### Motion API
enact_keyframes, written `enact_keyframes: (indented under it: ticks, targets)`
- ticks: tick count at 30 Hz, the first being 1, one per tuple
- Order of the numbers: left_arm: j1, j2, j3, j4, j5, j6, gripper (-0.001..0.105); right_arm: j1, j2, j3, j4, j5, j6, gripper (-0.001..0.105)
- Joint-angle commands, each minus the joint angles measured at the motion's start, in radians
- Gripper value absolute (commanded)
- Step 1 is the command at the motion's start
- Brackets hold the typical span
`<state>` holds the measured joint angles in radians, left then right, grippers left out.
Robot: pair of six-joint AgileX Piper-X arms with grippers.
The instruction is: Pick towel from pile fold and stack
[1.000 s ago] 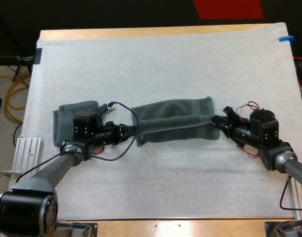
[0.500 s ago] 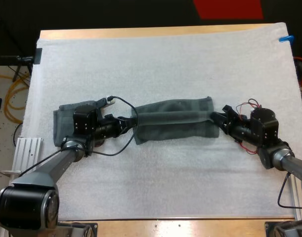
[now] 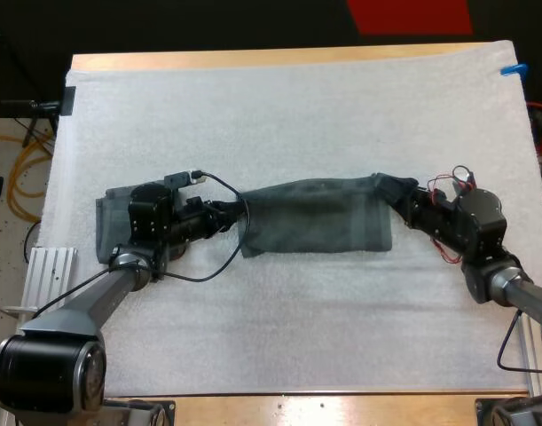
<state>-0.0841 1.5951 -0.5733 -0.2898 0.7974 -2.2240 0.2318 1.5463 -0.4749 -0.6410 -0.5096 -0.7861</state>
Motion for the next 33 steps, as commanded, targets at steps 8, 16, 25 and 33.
enact_keyframes:
  ticks: [8,16,25,33]
  targets:
    - [0.001,-0.166,-0.007,-0.068,0.014,0.030,0.055,-0.008,-0.051,-0.072,0.009,-0.051,-0.097,0.066]
    - [0.001,-0.397,-0.007,0.062,0.000,0.041,0.060,-0.008,-0.220,-0.154,0.391,-0.001,-0.365,0.066]
    - [0.001,-0.687,-0.063,0.564,-0.173,0.287,0.060,-0.008,-0.442,-0.228,0.831,0.150,-0.614,0.066]
    - [0.001,-0.855,-0.141,0.973,-0.203,0.411,0.060,-0.008,-0.599,-0.243,1.158,0.223,-0.677,0.077]
